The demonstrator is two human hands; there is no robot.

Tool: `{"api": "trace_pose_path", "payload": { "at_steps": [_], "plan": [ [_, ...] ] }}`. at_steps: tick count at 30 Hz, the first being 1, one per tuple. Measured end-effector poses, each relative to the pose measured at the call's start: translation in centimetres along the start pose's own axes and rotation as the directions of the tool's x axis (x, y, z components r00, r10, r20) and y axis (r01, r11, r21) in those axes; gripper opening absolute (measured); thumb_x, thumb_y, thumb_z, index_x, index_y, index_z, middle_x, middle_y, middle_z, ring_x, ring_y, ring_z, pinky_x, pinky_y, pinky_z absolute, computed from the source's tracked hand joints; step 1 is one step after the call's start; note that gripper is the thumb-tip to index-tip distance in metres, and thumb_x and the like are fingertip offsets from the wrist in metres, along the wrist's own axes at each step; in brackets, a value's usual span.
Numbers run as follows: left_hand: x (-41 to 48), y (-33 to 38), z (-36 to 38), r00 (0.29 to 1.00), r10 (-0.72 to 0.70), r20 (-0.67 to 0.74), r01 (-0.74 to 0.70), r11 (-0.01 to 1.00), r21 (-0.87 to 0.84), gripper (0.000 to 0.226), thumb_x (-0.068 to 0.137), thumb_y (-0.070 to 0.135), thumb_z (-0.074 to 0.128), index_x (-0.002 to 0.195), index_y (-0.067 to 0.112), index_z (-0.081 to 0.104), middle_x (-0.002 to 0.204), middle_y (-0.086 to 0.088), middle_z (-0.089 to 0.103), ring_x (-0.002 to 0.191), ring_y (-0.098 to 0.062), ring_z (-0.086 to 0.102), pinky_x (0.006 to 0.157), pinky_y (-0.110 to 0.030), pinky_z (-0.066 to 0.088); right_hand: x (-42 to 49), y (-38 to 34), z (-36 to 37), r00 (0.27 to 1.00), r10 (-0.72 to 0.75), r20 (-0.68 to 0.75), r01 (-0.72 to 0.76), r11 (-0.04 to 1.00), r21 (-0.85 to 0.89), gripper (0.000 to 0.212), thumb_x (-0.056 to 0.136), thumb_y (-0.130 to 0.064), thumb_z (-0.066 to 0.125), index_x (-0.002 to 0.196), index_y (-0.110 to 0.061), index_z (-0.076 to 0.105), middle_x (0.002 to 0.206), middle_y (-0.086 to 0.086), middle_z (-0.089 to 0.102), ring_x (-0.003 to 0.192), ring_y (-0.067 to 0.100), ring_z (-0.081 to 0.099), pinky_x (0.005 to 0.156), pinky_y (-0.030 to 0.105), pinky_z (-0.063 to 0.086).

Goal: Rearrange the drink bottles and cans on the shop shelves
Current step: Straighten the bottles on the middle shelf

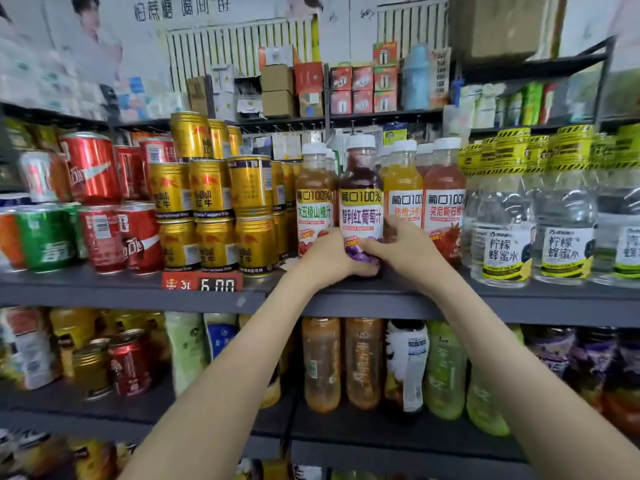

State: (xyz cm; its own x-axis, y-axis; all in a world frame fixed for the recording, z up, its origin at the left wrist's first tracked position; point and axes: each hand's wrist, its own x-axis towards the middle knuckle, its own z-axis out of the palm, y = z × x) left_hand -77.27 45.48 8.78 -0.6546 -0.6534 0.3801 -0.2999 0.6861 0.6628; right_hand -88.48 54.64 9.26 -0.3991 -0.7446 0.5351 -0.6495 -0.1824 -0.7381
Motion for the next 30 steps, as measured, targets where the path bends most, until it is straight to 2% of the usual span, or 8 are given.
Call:
{"api": "trace_pose_path", "payload": {
  "at_steps": [2,7,11,15,20,23,26,30],
  "plan": [
    [0.3,-0.4,0.2,1.000,-0.009,0.028,0.007,0.997,0.073,0.077,0.062,0.037,0.085,0.127,0.017,0.049,0.123,0.003,0.060,0.111,-0.017,0.055,0.097,-0.032,0.044,-0.1,0.2,0.0,0.999,-0.001,-0.033,-0.001,0.999,-0.042,0.030,0.084,-0.018,0.067,0.113,-0.015,0.063,0.105,0.001,0.070,0.096,0.016,0.064,0.088,0.033,0.050],
    [0.6,-0.3,0.5,0.999,-0.021,0.026,0.017,0.988,0.154,0.076,0.066,0.039,0.082,0.128,0.013,0.047,0.125,-0.002,0.058,0.113,-0.022,0.054,0.093,-0.031,0.044,-0.4,-0.2,0.0,1.000,-0.004,-0.028,0.000,0.990,-0.144,0.028,0.087,-0.019,0.064,0.114,-0.014,0.061,0.107,0.001,0.068,0.095,0.014,0.061,0.076,0.024,0.042],
    [-2.0,0.5,1.0,0.994,0.019,-0.106,0.009,0.965,0.264,0.068,0.075,0.037,0.076,0.128,0.012,0.042,0.127,-0.008,0.055,0.114,-0.028,0.053,0.093,-0.039,0.046,-2.0,0.0,0.2,0.996,-0.013,-0.089,-0.015,0.951,-0.310,0.038,0.086,-0.020,0.066,0.120,-0.007,0.056,0.116,0.011,0.064,0.106,0.025,0.058,0.086,0.030,0.044],
    [-7.1,1.4,2.7,0.948,0.176,-0.267,-0.081,0.939,0.333,0.052,0.092,0.027,0.057,0.138,0.013,0.036,0.131,-0.008,0.049,0.119,-0.026,0.049,0.090,-0.036,0.043,-5.8,0.2,0.6,0.964,-0.149,-0.219,0.050,0.915,-0.400,0.047,0.091,-0.018,0.060,0.135,-0.008,0.046,0.132,0.007,0.054,0.123,0.021,0.048,0.093,0.019,0.032],
    [-12.0,1.4,7.8,0.806,0.454,-0.379,-0.360,0.885,0.296,0.039,0.087,0.008,0.060,0.125,0.003,0.054,0.123,-0.014,0.058,0.116,-0.030,0.052,0.099,-0.036,0.040,-12.6,1.2,0.1,0.906,-0.290,-0.308,0.171,0.917,-0.361,0.036,0.089,-0.006,0.058,0.125,-0.004,0.054,0.120,0.009,0.059,0.115,0.020,0.053,0.093,0.011,0.030],
    [-13.9,2.2,11.7,0.800,0.489,-0.349,-0.428,0.871,0.240,0.036,0.082,0.000,0.058,0.118,0.000,0.057,0.114,-0.016,0.061,0.107,-0.033,0.057,0.094,-0.029,0.038,-16.0,3.2,-1.4,0.925,-0.256,-0.281,0.152,0.927,-0.342,0.031,0.087,-0.003,0.056,0.118,-0.003,0.058,0.114,0.010,0.062,0.108,0.023,0.057,0.095,0.019,0.039],
    [-15.1,4.0,15.5,0.859,0.450,-0.242,-0.422,0.892,0.162,0.037,0.083,-0.001,0.059,0.120,0.002,0.056,0.117,-0.014,0.060,0.108,-0.032,0.057,0.085,-0.029,0.041,-18.9,5.8,-4.6,0.950,-0.172,-0.261,0.079,0.941,-0.330,0.028,0.089,-0.005,0.055,0.117,-0.005,0.059,0.113,0.007,0.063,0.106,0.019,0.059,0.094,0.034,0.048],
    [-16.0,7.7,21.0,0.910,0.403,-0.093,-0.394,0.913,0.105,0.035,0.090,0.010,0.054,0.125,0.008,0.051,0.120,-0.010,0.057,0.109,-0.028,0.055,0.079,-0.027,0.039,-22.7,8.8,-10.6,0.956,-0.055,-0.288,-0.044,0.944,-0.327,0.027,0.090,-0.008,0.056,0.117,-0.008,0.059,0.112,0.004,0.063,0.104,0.015,0.058,0.090,0.030,0.049]
  ]
}}
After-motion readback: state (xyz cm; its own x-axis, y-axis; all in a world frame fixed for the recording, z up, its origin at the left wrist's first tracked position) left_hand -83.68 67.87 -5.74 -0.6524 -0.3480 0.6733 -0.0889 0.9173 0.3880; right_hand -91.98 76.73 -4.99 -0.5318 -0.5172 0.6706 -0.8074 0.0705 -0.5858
